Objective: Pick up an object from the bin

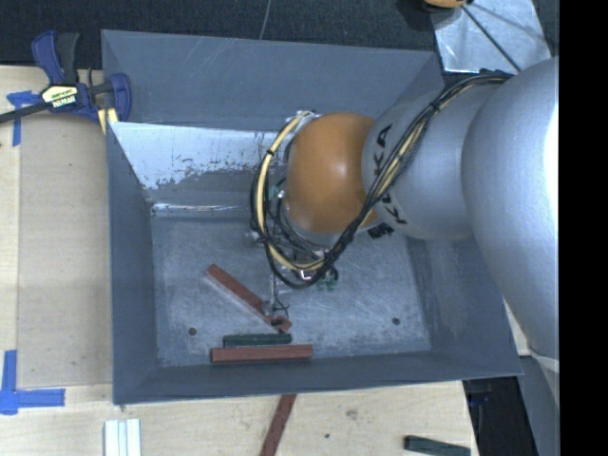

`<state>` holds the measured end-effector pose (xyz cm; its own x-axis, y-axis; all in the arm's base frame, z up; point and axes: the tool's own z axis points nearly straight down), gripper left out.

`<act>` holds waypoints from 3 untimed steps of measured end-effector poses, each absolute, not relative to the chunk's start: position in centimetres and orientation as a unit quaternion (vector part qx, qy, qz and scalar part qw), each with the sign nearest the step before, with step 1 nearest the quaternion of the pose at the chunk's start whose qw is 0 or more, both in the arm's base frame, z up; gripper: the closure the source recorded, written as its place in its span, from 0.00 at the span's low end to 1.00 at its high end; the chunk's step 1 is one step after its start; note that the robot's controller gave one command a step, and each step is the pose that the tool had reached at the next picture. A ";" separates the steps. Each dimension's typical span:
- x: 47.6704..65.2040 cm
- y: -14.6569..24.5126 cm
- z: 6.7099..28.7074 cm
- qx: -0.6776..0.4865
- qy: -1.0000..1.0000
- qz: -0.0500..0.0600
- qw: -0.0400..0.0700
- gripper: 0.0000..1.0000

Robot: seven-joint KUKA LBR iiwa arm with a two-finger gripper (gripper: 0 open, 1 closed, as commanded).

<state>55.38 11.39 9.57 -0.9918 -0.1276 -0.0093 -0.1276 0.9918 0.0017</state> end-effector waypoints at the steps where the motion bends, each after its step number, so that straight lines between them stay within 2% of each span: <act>1: 51.4 17.4 8.0 -0.040 0.999 0.000 0.001 1.00; 2: 51.4 17.4 8.0 -0.040 0.999 0.000 0.001 1.00; 3: 51.4 15.9 21.7 -0.029 1.000 0.000 0.001 1.00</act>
Offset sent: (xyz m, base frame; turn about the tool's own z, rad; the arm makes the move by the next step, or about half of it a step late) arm 0.0000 0.0000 0.0000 0.0000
